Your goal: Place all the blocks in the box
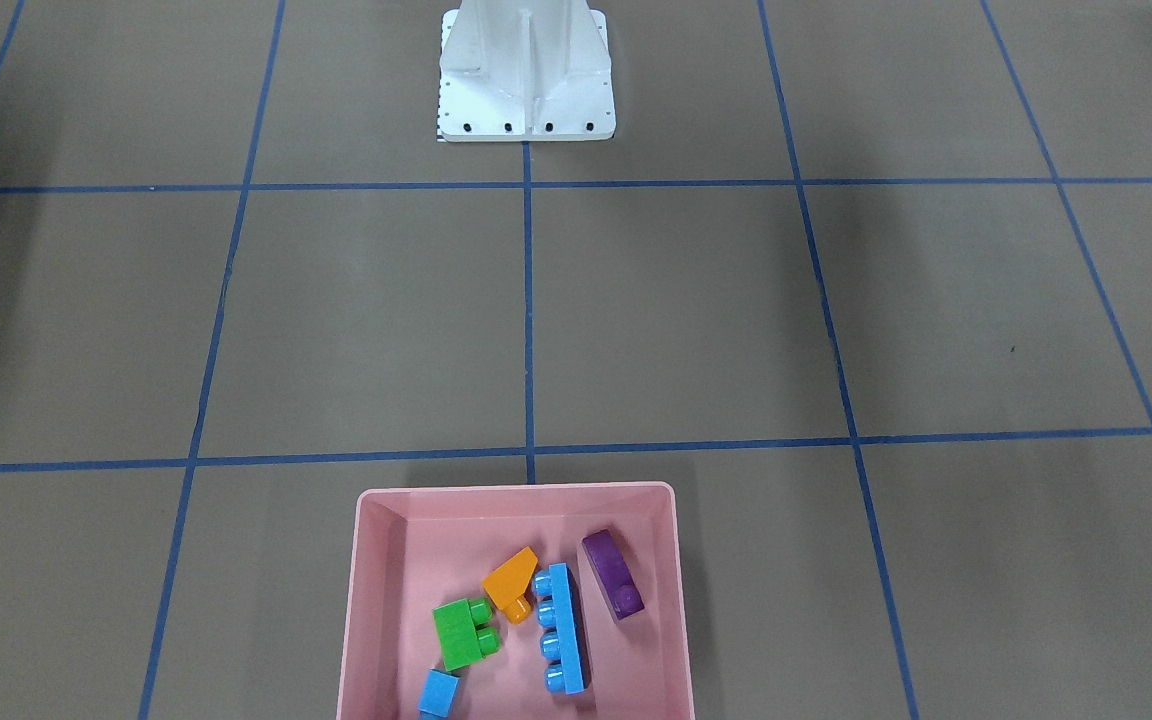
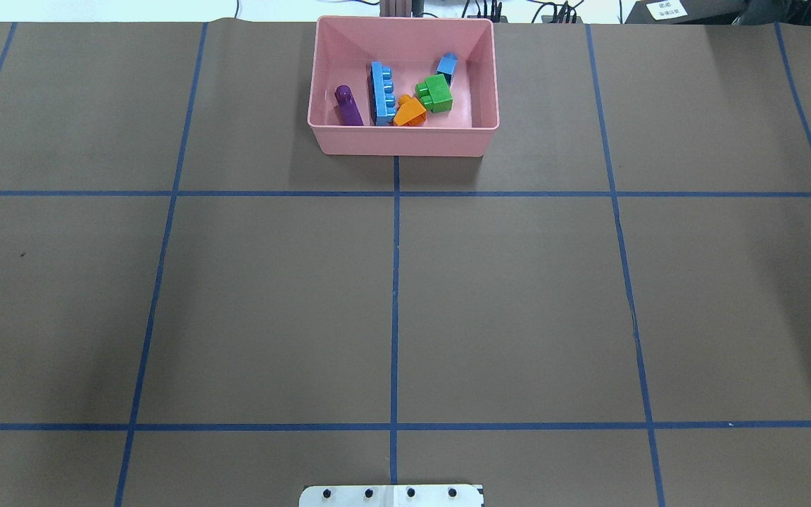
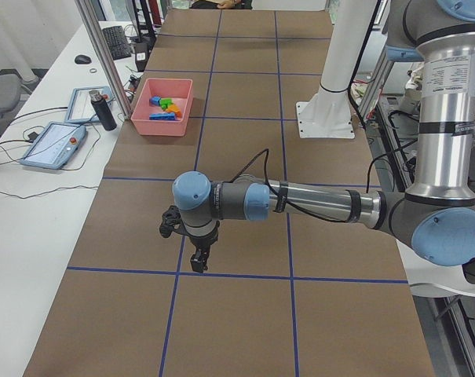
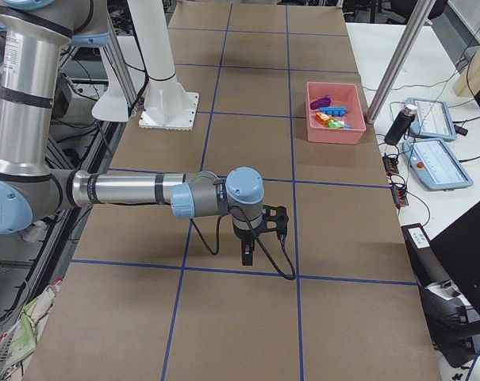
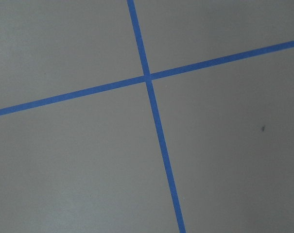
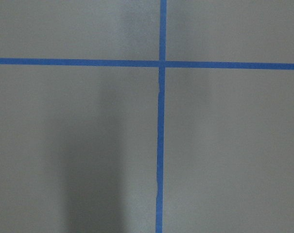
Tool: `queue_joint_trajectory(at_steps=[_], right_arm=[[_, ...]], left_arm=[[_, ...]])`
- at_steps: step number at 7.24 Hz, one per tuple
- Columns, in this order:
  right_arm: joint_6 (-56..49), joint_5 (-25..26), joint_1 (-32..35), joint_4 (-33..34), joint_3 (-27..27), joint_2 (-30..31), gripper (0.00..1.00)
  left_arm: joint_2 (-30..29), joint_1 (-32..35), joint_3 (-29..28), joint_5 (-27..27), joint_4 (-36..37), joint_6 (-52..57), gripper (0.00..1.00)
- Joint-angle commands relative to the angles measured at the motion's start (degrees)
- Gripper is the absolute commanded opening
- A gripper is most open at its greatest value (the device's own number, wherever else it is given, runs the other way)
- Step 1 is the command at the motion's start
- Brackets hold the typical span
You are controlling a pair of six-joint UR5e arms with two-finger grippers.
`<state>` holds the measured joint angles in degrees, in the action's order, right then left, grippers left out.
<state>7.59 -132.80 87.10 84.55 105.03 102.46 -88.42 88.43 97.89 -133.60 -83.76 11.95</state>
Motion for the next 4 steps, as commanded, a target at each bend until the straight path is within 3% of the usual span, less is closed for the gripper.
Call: queue_joint_trajectory(at_steps=[1, 4], right_arm=[[-0.03, 0.00, 0.00, 0.00, -0.08, -0.07, 1.00], [-0.03, -0.09, 0.00, 0.00, 0.00, -0.07, 1.00]], left_arm=[[0.08, -0.01, 0.02, 0.01, 0.00, 0.00, 1.00], [0.43, -0.01, 0.02, 0.01, 0.09, 0.00, 1.00]])
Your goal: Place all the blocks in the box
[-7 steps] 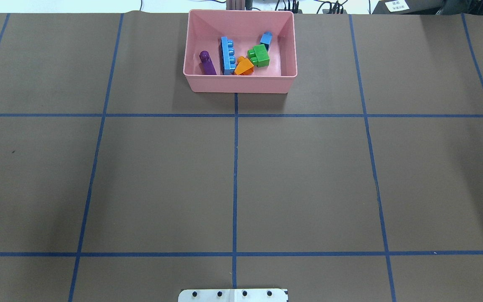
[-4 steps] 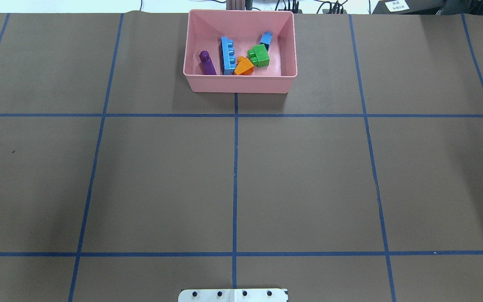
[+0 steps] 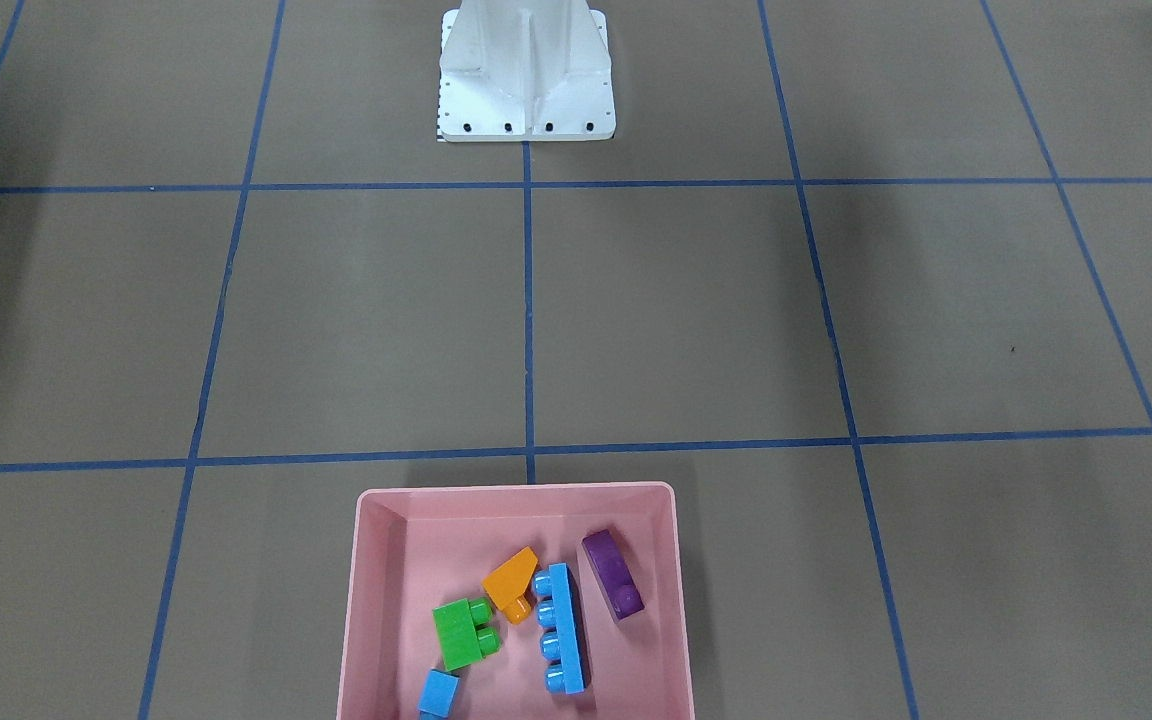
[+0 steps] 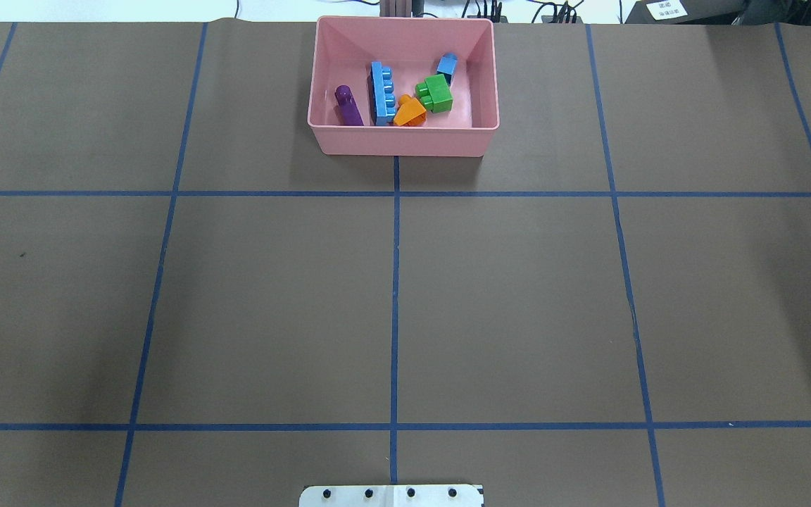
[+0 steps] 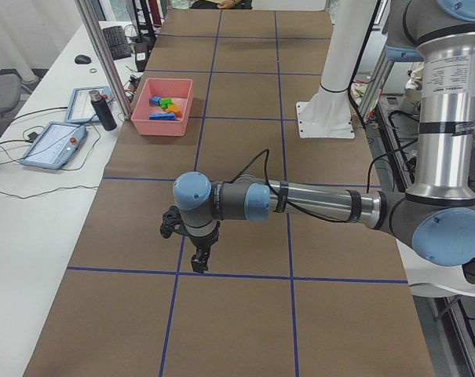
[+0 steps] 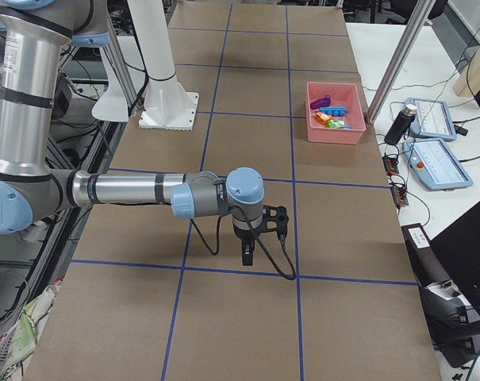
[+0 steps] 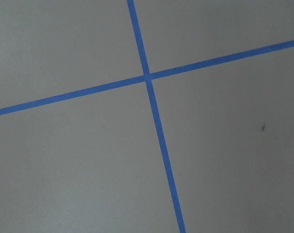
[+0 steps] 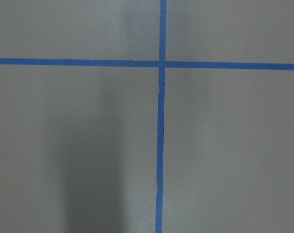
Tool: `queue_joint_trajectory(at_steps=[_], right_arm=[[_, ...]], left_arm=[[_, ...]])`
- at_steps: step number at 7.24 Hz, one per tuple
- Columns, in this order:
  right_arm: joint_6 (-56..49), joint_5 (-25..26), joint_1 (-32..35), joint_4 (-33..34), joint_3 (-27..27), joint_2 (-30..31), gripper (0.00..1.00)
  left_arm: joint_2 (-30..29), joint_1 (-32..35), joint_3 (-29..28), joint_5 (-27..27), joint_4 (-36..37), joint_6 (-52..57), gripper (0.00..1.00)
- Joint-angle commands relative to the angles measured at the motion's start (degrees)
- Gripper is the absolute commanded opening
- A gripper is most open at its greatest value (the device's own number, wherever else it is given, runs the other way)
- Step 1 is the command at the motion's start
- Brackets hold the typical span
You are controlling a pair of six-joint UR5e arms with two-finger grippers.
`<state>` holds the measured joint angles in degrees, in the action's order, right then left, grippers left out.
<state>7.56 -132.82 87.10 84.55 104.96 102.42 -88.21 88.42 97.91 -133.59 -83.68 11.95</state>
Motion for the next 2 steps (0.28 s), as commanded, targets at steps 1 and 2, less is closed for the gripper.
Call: queue_joint_trajectory(at_steps=[1, 2], right_arm=[[0.00, -0.07, 0.00, 0.00, 0.07, -0.03, 1.00], [0.00, -0.07, 0.00, 0.00, 0.07, -0.03, 1.00]], left_arm=[[0.31, 0.00, 0.00, 0.00, -0.08, 0.00, 1.00], [0.31, 0.00, 0.09, 0.00, 0.01, 0.00, 1.00]])
